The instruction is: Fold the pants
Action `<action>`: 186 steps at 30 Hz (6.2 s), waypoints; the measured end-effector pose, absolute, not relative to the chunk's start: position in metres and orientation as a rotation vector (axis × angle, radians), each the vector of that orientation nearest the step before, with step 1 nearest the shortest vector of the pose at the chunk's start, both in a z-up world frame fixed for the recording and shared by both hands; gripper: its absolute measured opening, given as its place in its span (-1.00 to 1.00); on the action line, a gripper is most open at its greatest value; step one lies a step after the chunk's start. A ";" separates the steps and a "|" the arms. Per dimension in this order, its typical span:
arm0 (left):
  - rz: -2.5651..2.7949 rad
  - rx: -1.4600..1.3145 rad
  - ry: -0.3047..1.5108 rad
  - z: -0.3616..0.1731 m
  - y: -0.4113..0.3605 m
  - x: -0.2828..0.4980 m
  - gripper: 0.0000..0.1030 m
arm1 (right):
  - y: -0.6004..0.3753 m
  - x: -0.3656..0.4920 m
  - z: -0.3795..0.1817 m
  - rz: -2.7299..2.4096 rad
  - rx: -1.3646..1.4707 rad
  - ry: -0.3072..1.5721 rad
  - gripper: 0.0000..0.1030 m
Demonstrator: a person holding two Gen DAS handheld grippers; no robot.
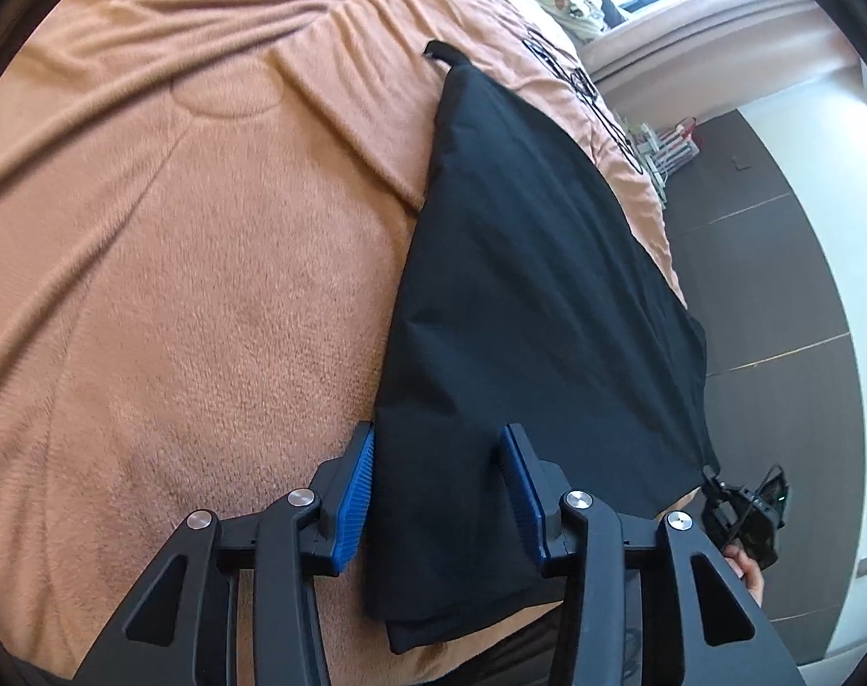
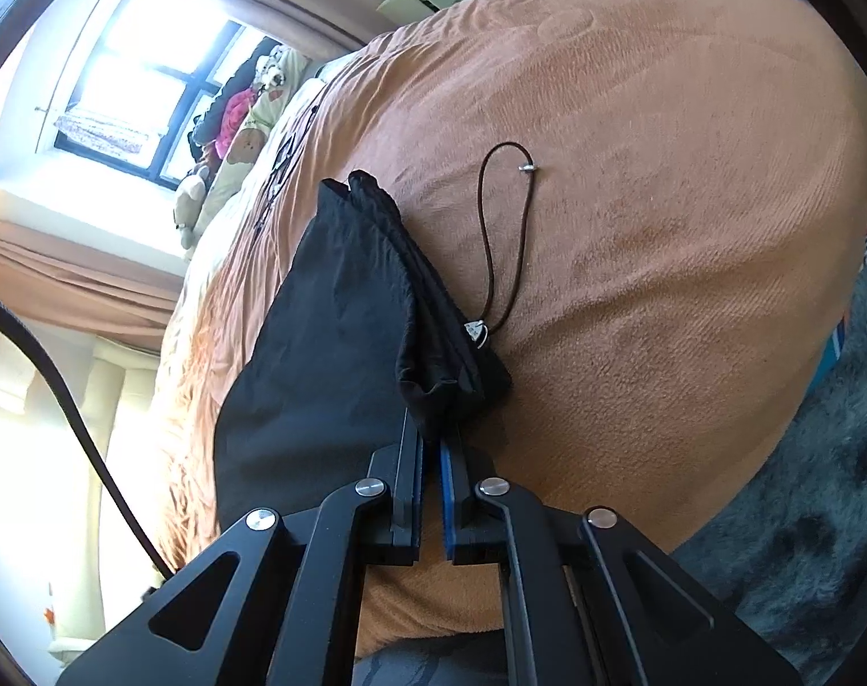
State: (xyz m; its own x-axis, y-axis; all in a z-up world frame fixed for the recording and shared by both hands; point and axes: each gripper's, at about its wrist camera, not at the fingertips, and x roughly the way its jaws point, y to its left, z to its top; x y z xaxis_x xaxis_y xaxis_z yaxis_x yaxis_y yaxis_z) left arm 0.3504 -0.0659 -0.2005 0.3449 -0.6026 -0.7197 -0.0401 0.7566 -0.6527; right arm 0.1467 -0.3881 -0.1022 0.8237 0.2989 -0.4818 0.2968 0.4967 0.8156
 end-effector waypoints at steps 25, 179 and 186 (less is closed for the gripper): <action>-0.391 -0.720 1.148 -0.208 -0.056 0.341 -0.79 | -0.403 0.176 -0.131 0.054 1.068 0.541 -0.19; -0.244 -1.093 0.984 -0.211 0.060 0.251 -0.42 | -0.177 0.293 -0.069 0.215 0.324 0.888 -1.00; -0.238 -1.078 0.961 -0.209 0.058 0.250 -0.87 | -0.173 0.296 -0.051 0.259 0.331 0.860 -1.00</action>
State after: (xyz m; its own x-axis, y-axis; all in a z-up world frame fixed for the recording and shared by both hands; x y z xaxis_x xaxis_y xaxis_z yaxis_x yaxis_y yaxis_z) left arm 0.2502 0.0580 -0.2089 0.5914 -0.5936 -0.5458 -0.2703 0.4917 -0.8277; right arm 0.2958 -0.1728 -0.0514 0.6266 0.3532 -0.6947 -0.0897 0.9182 0.3859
